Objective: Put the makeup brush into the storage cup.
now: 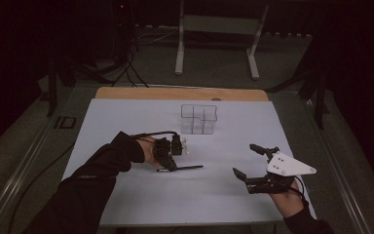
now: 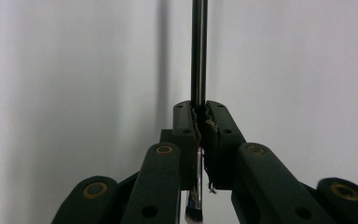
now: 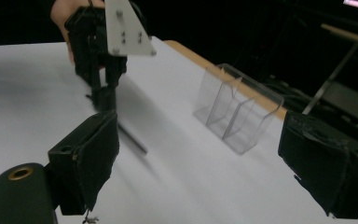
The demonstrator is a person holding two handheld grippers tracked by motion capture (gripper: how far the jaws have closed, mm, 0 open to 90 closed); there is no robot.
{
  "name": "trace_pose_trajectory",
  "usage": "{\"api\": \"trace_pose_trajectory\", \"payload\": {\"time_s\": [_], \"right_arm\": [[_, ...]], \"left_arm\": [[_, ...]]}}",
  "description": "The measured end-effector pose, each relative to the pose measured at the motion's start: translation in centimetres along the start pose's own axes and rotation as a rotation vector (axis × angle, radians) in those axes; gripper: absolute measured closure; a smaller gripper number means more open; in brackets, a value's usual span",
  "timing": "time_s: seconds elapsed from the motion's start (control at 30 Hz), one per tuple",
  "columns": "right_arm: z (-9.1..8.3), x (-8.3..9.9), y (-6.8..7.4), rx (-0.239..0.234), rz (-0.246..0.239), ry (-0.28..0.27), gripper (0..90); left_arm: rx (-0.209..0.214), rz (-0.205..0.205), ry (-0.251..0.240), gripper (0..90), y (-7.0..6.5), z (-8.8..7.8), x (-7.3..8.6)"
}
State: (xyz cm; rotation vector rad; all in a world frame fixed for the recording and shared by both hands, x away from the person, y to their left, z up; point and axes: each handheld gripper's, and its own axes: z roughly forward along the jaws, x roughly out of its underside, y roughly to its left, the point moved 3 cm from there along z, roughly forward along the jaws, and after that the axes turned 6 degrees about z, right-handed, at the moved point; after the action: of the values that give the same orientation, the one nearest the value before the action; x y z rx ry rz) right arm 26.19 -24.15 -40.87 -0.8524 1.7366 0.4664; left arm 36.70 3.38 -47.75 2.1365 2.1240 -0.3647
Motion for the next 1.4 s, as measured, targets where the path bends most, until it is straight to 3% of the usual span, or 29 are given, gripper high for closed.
{"api": "trace_pose_trajectory", "payload": {"time_s": [0.13,0.3,0.37,0.53,0.57,0.77,1.07,1.17,1.4], "right_arm": [[0.7,-0.6,0.6,-0.018,-0.048,-0.003,14.1],[1.7,-0.7,1.3,-0.038,-0.157,0.071,24.1],[2.1,-0.5,1.5,-0.036,-0.193,0.101,27.3],[3.0,0.0,1.8,-0.048,-0.232,0.157,28.5],[3.4,0.3,2.1,-0.047,-0.26,0.185,29.3],[4.5,1.0,2.6,-0.062,-0.312,0.239,34.8],[6.8,2.9,4.3,-0.05,-0.483,0.326,39.3],[7.4,3.4,4.7,-0.061,-0.502,0.336,43.1],[8.7,4.3,4.7,-0.104,-0.539,0.42,53.6]], "left_arm": [[0.001,0.008,0.009,84.6,0.2,-0.2,-0.2],[0.01,-0.016,0.02,84.6,0.5,-0.3,-0.5],[0.008,-0.024,0.021,84.6,0.5,-0.3,-0.6],[0.016,-0.015,0.017,84.6,0.4,-0.3,-1.1],[0.021,-0.01,0.021,84.6,0.3,-0.3,-1.2],[0.019,-0.003,0.021,84.6,0.2,-0.3,-1.7],[0.019,-0.009,0.026,84.6,0.2,0.1,-2.3],[0.026,0.004,0.031,84.6,0.0,0.2,-2.5],[0.036,0.027,0.027,84.6,-0.4,0.5,-3.0]]}}
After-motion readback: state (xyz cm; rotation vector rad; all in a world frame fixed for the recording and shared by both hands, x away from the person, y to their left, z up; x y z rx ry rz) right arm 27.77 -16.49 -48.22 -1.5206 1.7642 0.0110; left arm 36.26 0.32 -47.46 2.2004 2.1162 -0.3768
